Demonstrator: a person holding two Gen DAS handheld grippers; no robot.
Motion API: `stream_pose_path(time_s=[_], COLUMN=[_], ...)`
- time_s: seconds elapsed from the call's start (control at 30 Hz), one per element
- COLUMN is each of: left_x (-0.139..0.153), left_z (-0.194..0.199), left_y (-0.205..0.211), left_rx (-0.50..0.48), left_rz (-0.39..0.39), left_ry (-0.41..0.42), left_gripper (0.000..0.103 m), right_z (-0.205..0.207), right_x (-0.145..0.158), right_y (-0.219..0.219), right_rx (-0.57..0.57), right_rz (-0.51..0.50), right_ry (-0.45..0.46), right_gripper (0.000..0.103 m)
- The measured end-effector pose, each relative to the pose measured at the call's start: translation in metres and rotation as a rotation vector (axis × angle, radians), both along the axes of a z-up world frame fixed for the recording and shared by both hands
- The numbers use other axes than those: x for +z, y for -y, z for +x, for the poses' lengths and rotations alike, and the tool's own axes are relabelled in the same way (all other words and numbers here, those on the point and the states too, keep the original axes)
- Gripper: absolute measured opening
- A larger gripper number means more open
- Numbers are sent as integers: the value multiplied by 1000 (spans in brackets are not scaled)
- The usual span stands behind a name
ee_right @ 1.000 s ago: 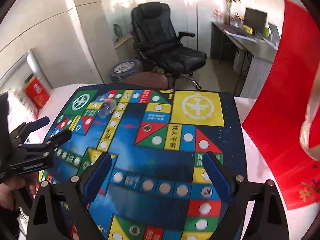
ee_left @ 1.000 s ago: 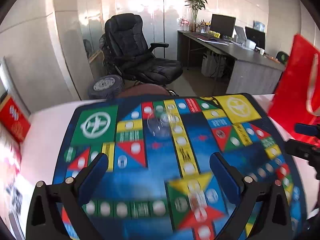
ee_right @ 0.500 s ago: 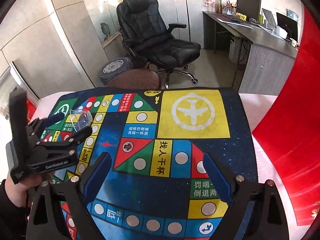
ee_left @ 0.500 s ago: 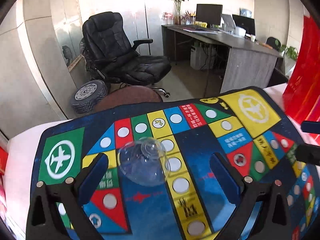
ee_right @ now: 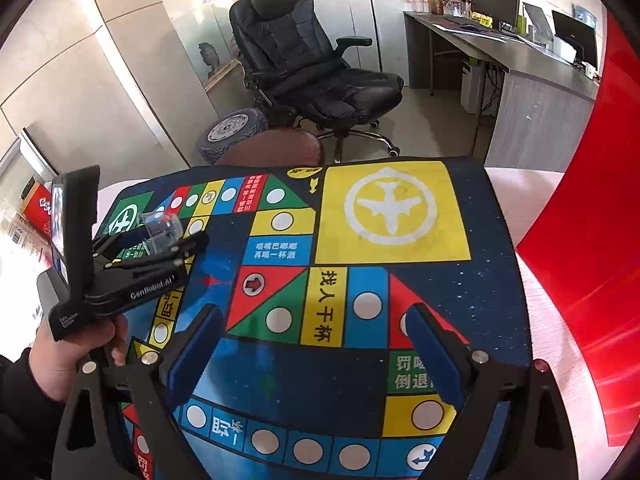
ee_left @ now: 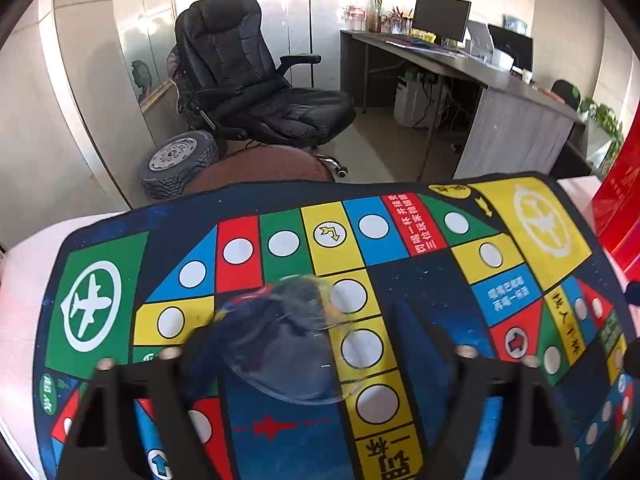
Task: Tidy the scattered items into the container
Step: 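Close the left tool on the clear plastic cup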
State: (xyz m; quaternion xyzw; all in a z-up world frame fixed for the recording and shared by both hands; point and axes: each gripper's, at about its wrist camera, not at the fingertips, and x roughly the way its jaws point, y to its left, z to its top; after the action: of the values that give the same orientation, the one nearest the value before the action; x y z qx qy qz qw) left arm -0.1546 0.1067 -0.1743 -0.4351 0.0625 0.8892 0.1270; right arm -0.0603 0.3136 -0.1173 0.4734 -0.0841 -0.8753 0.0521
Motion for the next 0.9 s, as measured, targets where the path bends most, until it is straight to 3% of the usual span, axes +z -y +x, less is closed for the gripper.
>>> stream_pose_path(time_s=[0.07,0.17,0.3,0.6,0.9], left_x=[3,5,5,7,27], left_z=[1,5,7,14,33], left_y=[-1,-3,1,7,12], left_rx=[-10,-17,-14,9,11], left_rz=[2,-29,-1,-17,-3], left_ry=[18,21,38,45,23], left_gripper=[58,58,56,56,56], right_z=[0,2,2,4,17], right_x=[-1,-1,-2,3,12], right_y=[3,6,7,13,18], right_rx=[3,9,5,16,22], right_rz=[1,4,4,13,26], right_ry=[3,2,5,1,-5], right_gripper=[95,95,95,95,95])
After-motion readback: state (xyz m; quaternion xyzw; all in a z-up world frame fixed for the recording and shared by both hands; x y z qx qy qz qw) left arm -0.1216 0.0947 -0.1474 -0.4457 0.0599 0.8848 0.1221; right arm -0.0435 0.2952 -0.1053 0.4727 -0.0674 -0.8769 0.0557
